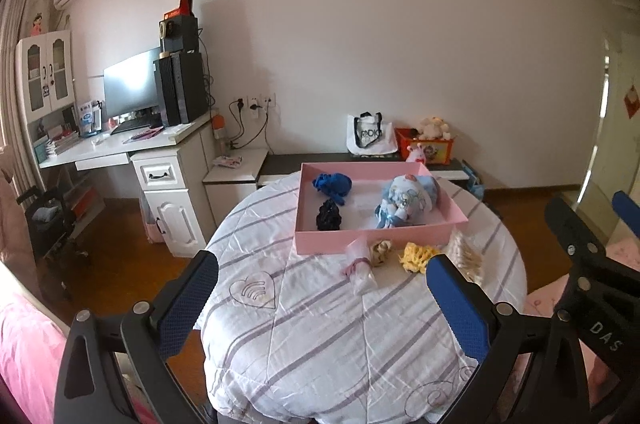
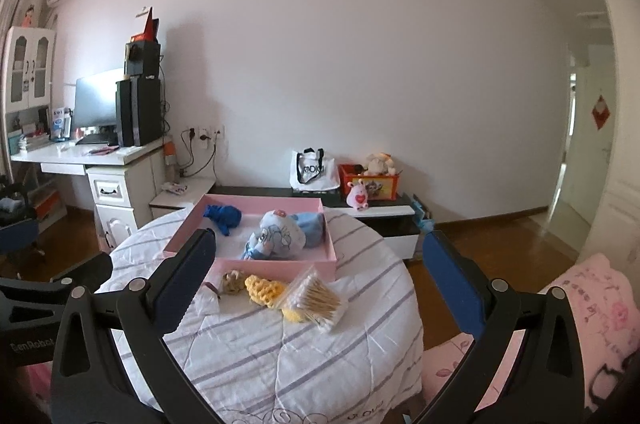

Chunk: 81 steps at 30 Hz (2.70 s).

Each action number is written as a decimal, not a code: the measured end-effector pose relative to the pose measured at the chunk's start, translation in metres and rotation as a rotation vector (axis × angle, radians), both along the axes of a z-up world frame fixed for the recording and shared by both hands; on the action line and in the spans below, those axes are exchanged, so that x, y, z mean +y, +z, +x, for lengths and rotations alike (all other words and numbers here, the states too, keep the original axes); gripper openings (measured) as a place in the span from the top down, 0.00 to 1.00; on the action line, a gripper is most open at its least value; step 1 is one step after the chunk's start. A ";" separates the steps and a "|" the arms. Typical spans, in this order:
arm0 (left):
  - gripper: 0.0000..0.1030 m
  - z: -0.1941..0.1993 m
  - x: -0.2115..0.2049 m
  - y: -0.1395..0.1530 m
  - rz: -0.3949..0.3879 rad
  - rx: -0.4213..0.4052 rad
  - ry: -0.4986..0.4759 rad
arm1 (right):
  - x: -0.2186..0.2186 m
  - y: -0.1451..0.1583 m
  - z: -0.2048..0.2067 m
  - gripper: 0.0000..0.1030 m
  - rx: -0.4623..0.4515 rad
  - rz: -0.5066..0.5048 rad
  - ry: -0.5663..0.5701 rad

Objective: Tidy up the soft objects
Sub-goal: 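Raise both open tools up and away from the pink tray, then grasp the cotton swab bag with right tool while left tool grasps the plastic cup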

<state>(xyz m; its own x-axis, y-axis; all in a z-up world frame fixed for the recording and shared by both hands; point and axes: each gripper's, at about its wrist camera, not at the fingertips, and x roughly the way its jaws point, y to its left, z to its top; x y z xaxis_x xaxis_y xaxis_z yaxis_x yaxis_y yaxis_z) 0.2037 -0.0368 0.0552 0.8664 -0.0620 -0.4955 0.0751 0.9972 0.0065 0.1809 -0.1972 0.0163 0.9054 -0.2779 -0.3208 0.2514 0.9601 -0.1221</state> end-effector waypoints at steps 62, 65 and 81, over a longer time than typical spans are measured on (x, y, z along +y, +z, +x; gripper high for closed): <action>0.00 0.191 -0.027 -0.132 0.047 0.376 -0.056 | -0.090 -0.165 0.166 0.00 0.486 0.366 -0.044; 0.00 0.200 -0.029 -0.138 0.047 0.391 -0.064 | -0.101 -0.175 0.168 0.00 0.484 0.448 -0.025; 0.00 0.241 -0.042 -0.159 0.000 0.433 -0.065 | -0.098 -0.160 0.148 0.22 0.445 0.390 0.016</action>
